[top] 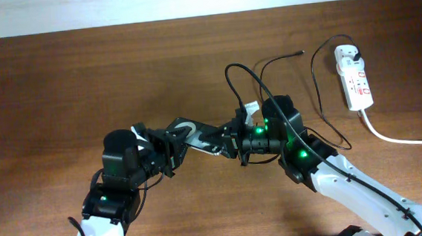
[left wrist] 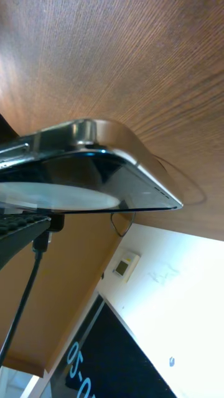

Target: Plug charger to phone and switch on socket

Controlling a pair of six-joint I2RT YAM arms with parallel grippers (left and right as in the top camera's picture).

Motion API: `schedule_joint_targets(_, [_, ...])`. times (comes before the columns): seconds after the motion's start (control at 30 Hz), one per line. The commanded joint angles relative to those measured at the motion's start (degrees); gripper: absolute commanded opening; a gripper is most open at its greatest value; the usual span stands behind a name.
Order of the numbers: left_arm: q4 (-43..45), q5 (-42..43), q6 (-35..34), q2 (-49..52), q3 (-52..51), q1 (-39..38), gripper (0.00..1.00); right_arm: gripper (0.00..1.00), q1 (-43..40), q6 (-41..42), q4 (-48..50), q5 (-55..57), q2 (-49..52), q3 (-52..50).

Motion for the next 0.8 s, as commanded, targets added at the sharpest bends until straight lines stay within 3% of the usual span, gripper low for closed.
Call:
schedule_joint_targets(0.0, [0.39,-1.33,-0.11,1.66,0.20,-0.24,0.24,0.04,0.26,-0.35,0.26,-2.32,-1.27,0.85])
schedule_joint_targets(0.27, [3.63,-1.51,-0.74,4.83,0.20,-2.16,0.15,0.04,0.26,-0.37,0.26,-2.19,-1.27,0.85])
schedule_joint_targets(0.37, [4.02,-1.40,-0.72,4.83,0.20,-2.16,0.00,0.08,0.26,-2.19,0.22,-0.07,-1.27,0.85])
schedule_joint_targets(0.5, [2.73,-1.60,-0.68,4.83,0.20,-2.14,0.00,0.15,0.26,-8.72,0.22,2.27,-1.27,0.85])
schedule_joint_targets(0.77, [-1.16,-4.59,4.68,4.85,0.20,-0.31,0.00,0.35,0.26,-12.09,0.17,2.27,-1.27,0.85])
